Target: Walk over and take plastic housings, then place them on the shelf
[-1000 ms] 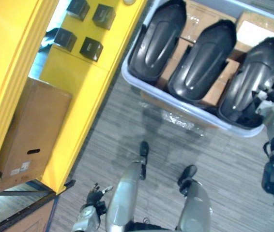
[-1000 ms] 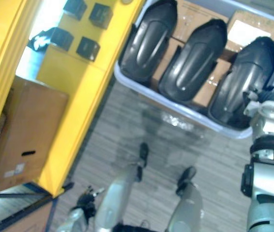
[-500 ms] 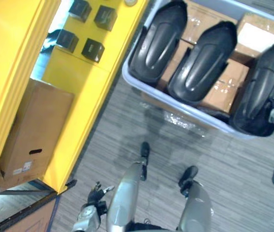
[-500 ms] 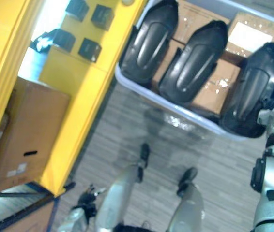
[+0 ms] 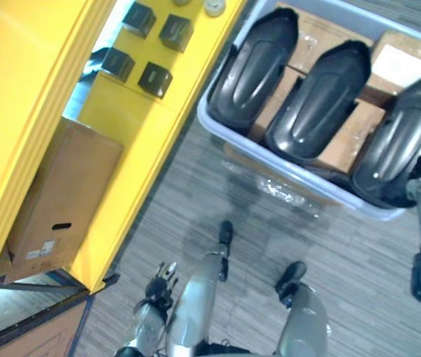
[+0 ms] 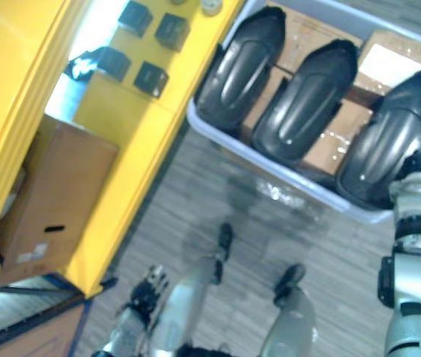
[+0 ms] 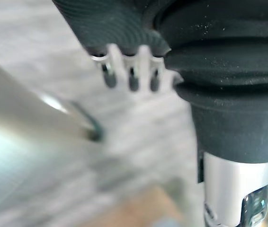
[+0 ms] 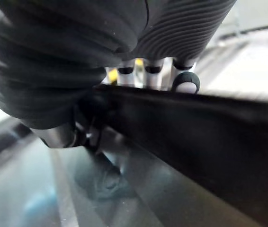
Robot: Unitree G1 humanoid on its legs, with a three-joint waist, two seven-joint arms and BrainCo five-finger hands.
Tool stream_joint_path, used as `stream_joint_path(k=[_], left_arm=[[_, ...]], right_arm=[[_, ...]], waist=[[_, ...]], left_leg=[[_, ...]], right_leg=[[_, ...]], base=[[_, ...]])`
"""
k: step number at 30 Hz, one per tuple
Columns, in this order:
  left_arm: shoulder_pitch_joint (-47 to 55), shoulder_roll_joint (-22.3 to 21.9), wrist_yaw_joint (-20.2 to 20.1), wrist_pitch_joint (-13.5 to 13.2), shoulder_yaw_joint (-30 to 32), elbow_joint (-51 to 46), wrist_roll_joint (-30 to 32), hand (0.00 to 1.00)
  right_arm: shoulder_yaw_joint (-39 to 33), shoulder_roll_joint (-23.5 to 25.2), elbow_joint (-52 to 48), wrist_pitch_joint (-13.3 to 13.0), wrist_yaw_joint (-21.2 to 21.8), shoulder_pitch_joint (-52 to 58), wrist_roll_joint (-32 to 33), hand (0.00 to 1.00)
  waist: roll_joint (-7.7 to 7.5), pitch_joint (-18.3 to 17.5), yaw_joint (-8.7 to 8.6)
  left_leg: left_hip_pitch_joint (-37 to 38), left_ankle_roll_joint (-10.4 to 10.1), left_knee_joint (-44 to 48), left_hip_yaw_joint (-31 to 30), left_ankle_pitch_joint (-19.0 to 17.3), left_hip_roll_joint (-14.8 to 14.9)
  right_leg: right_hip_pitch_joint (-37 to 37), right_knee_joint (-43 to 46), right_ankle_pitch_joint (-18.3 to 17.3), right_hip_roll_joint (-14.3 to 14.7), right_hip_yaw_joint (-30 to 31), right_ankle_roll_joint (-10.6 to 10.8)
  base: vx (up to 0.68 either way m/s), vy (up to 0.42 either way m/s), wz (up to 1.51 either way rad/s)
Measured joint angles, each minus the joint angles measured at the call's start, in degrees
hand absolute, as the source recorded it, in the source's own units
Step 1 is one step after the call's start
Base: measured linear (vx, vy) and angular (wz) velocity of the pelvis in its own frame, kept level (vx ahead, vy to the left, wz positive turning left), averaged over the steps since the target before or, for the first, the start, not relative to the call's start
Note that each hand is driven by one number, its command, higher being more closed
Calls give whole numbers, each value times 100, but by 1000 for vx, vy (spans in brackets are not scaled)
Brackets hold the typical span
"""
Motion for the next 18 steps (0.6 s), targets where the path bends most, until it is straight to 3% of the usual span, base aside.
stream_joint_path(k=[5,6,8,14,18], left_arm=[[-18,125,1135,-254,837,-2283,821,0],[-22,213,1392,-241,1035,-2903,1051,0],[-34,295,1462,-198,1098,-3197,1210,0],[-79,289,1534,252,1163,-3743,1741,0],[21,265,1218,460,1037,-4127,1895,0]], right_arm=[[-185,304,-1837,-36,-482,773,-450,100],[-309,480,-2408,-88,-686,1094,-614,100],[-509,666,-2712,-107,-855,1322,-677,100],[-682,1347,-3758,-217,-1336,2183,-1288,100],[-669,1532,-4124,-509,-1460,2380,-1696,100]], waist=[[-149,73,-190],[-223,101,-329],[-327,91,-356],[-870,-294,-466],[-999,-645,-470]], left_leg=[[448,-2,-192,202,-2,87],[611,-4,-242,231,-5,114],[728,-5,-281,287,-6,141],[1403,-75,-399,465,-271,205],[1734,-74,-469,592,-325,187]], right_leg=[[328,-253,77,100,145,11],[531,-394,140,160,145,30],[649,-501,179,196,168,31],[1437,-1109,284,351,179,88],[1829,-1385,386,359,172,119]], base=[[12,2,-19],[36,-4,-16],[55,-11,-15],[90,-25,-13],[112,-8,-7]])
